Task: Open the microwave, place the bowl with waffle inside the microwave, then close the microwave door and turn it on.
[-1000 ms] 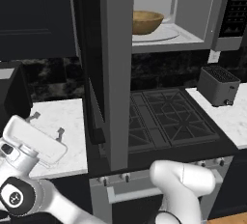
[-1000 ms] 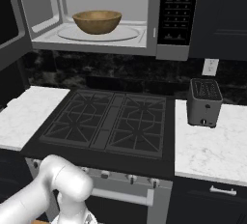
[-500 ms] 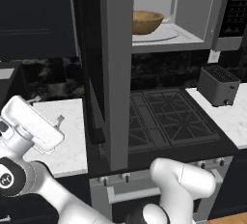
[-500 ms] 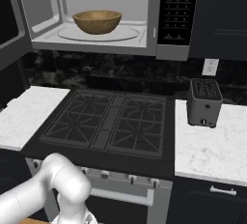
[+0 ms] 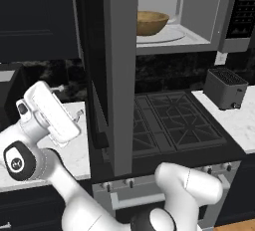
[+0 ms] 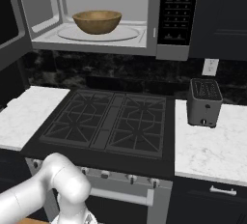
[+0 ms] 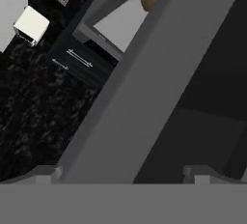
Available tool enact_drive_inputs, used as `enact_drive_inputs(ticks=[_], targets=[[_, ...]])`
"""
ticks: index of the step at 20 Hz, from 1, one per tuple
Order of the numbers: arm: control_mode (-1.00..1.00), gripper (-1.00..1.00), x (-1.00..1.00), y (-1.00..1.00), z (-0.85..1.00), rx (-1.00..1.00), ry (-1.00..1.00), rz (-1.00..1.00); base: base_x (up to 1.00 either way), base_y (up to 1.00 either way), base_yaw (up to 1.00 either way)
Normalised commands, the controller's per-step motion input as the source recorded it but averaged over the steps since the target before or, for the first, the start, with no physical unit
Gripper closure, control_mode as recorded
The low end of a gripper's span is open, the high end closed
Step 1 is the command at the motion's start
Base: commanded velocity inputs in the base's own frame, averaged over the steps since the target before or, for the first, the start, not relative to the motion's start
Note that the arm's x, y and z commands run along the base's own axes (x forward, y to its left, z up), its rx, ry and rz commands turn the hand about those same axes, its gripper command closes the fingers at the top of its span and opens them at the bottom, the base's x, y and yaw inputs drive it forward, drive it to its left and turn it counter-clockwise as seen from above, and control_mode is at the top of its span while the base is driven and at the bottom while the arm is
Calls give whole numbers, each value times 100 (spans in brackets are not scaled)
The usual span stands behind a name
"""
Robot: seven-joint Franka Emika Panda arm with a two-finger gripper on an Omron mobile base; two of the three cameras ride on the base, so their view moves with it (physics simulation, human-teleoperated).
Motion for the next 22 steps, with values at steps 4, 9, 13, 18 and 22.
enact_drive_inputs(ticks=[4, 9, 13, 18, 22], targets=[[-100, -100, 0, -78, 35, 2, 9, -15, 0, 0, 0], [-100, -100, 0, -79, 38, 1, 11, -14, 0, 0, 0], [-100, -100, 0, -80, 42, 0, 12, -13, 0, 0, 0], [-100, -100, 0, -83, 45, 5, 22, -13, 0, 0, 0], [-100, -100, 0, -81, 49, 6, 30, -12, 0, 0, 0]])
